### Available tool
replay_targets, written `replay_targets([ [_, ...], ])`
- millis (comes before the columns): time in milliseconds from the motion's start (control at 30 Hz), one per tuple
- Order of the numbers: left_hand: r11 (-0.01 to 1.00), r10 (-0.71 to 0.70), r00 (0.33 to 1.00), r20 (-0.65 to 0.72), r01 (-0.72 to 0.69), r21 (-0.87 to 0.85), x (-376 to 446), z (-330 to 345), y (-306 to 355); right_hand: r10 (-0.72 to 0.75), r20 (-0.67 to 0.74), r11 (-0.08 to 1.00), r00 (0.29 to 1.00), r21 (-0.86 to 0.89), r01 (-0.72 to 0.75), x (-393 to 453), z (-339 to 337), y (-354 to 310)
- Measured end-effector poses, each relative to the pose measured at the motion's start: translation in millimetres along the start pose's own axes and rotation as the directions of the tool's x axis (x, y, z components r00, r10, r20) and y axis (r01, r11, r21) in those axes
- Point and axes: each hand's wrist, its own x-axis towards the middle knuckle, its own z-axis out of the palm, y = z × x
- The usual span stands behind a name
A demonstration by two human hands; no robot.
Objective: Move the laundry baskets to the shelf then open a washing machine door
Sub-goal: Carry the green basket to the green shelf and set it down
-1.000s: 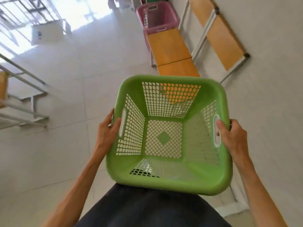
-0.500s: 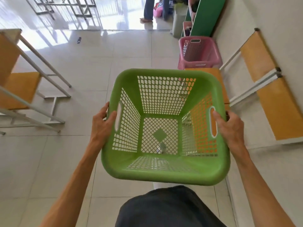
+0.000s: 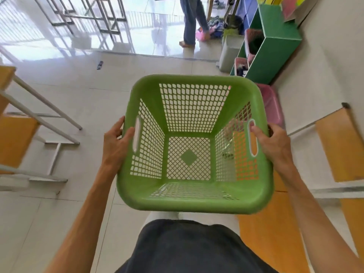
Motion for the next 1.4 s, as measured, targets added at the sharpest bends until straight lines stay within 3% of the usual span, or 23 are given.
replay_targets([
  [333,0.996,0.080,0.978,0.190,-0.088,0.032,281,98,68,0.140,-0.200,0.989,0.970,0.076,-0.127,208,49,-55],
  [633,0.977,0.147,0.872,0.467,-0.203,0.072,446,242,156,0.373,-0.414,0.926,0.830,0.225,-0.304,309,26,-51],
  [800,0.957,0.168,0.768,0.619,-0.278,0.086,505,367,191,0.500,-0.532,0.866,0.683,0.302,-0.399,352,-1,-10],
  [1000,0.937,0.162,0.640,0.751,-0.339,0.087,551,517,233,0.636,-0.570,0.770,0.520,0.424,-0.477,402,-41,22],
  [1233,0.888,0.138,0.425,0.895,-0.452,0.078,563,656,272,0.746,-0.617,0.639,0.251,0.559,-0.527,422,-61,39],
  [1400,0.858,0.095,0.250,0.964,-0.511,0.047,568,740,287,0.793,-0.598,0.567,0.115,0.655,-0.500,427,-56,42],
])
